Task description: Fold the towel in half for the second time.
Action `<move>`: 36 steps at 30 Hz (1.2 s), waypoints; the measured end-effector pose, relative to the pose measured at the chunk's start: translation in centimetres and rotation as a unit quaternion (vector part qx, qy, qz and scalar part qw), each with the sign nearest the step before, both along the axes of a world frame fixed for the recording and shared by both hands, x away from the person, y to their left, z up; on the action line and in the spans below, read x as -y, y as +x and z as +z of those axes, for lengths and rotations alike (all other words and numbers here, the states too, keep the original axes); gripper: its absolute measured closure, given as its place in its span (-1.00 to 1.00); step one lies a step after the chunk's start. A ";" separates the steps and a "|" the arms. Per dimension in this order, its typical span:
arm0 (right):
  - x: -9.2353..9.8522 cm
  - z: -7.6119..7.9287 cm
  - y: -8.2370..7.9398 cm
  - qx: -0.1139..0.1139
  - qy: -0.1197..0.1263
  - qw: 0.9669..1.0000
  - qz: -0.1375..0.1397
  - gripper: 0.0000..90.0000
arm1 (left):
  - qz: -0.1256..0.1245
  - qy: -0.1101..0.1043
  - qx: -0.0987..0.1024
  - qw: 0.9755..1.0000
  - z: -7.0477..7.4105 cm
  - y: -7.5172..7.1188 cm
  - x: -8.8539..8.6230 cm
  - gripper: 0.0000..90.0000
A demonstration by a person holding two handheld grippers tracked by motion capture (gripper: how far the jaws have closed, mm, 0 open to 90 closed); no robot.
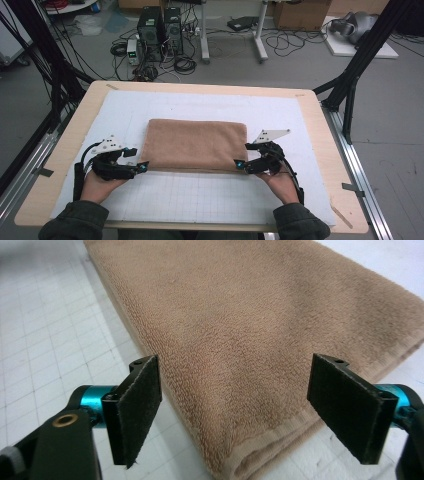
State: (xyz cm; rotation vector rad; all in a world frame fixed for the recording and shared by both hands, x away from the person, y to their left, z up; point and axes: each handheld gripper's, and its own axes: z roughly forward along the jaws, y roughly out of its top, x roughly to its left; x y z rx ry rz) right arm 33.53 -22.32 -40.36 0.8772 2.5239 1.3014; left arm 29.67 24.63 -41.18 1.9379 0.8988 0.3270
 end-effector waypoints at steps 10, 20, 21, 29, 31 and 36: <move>1.2 0.4 -1.5 0.018 0.001 1.000 -0.010 -0.63 | 0.001 0.001 0.013 1.000 0.5 -1.4 -0.3 -0.43; 3.0 1.0 -3.0 0.032 0.011 0.999 -0.027 -0.66 | 0.008 0.003 0.018 1.000 0.5 -2.4 -0.6 -0.49; 3.2 1.0 -3.1 0.033 0.012 0.999 -0.030 -0.67 | 0.009 0.005 0.020 1.000 0.5 -2.6 -0.7 -0.49; 4.7 1.0 -4.2 0.036 0.013 0.998 -0.044 -0.67 | 0.016 0.002 0.027 0.999 0.7 -3.7 -1.4 -0.50; 5.0 0.9 -4.4 0.040 0.013 0.998 -0.048 -0.67 | 0.018 0.005 0.031 0.999 0.8 -4.0 -1.6 -0.50; 5.8 0.9 -5.2 0.040 0.017 0.997 -0.058 -0.68 | 0.023 0.008 0.032 0.999 0.8 -4.6 -2.0 -0.51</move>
